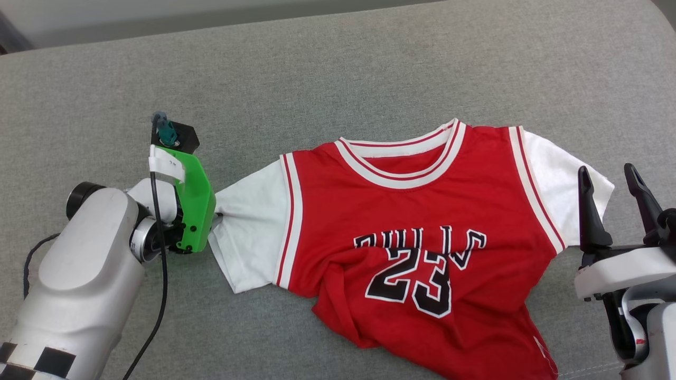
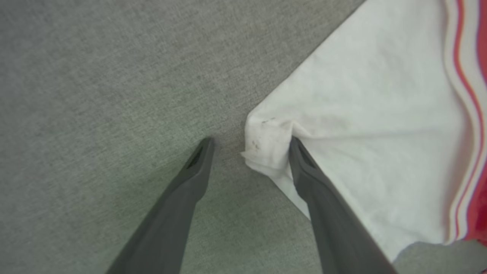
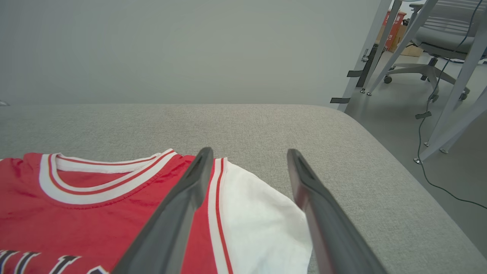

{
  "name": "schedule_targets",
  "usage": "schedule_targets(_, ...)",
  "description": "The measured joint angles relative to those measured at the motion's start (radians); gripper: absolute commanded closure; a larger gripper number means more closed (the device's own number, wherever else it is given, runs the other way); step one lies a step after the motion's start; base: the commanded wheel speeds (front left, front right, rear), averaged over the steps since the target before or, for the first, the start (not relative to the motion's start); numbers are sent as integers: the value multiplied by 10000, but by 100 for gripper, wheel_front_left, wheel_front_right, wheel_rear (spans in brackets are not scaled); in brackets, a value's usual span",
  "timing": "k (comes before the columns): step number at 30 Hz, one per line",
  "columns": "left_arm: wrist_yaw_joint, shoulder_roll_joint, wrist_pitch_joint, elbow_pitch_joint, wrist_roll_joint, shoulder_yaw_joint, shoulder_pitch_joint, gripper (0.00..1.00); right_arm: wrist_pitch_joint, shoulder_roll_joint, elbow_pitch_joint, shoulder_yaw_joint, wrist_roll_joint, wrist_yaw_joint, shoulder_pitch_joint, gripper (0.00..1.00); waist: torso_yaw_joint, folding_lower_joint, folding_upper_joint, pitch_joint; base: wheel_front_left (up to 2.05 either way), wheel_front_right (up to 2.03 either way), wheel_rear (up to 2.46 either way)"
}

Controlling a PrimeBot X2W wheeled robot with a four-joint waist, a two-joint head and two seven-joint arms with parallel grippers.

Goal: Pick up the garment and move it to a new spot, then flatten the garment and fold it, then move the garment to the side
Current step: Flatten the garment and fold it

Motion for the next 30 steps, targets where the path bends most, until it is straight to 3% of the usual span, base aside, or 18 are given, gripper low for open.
schedule_targets(1,-4,-12,-59,42,-2,-10,-3,88,0,-4,8,10,0,0,-3,0,-3,0,0,3,0,0,0)
schedule_targets(2,-21,-31,-150,86,-13,-23,-3,100,0,-12,29,25,0,0,-4,0,-4,0,0,-2,0,0,0)
schedule_targets(11,-132,-222,-1367,564,-430,15,64,100,240,-274,144,15,-6,0,-3,0,149,0,0,-363,0,0,0)
schedule_targets(18,-134,491,-2071,-54,-523,334,381,100,1160,-732,71,21,31,0,122,0,471,0,0,-851,0,0,0)
schedule_targets(25,33,1266,-1576,-2322,-968,535,1431,100,3020,-1586,48,234,263,0,289,0,1051,0,0,-1171,0,0,0)
schedule_targets(30,1034,1814,-756,-5070,-1185,742,2641,100,5706,-2243,63,272,976,0,-14,0,1465,-1,0,-1189,0,0,0)
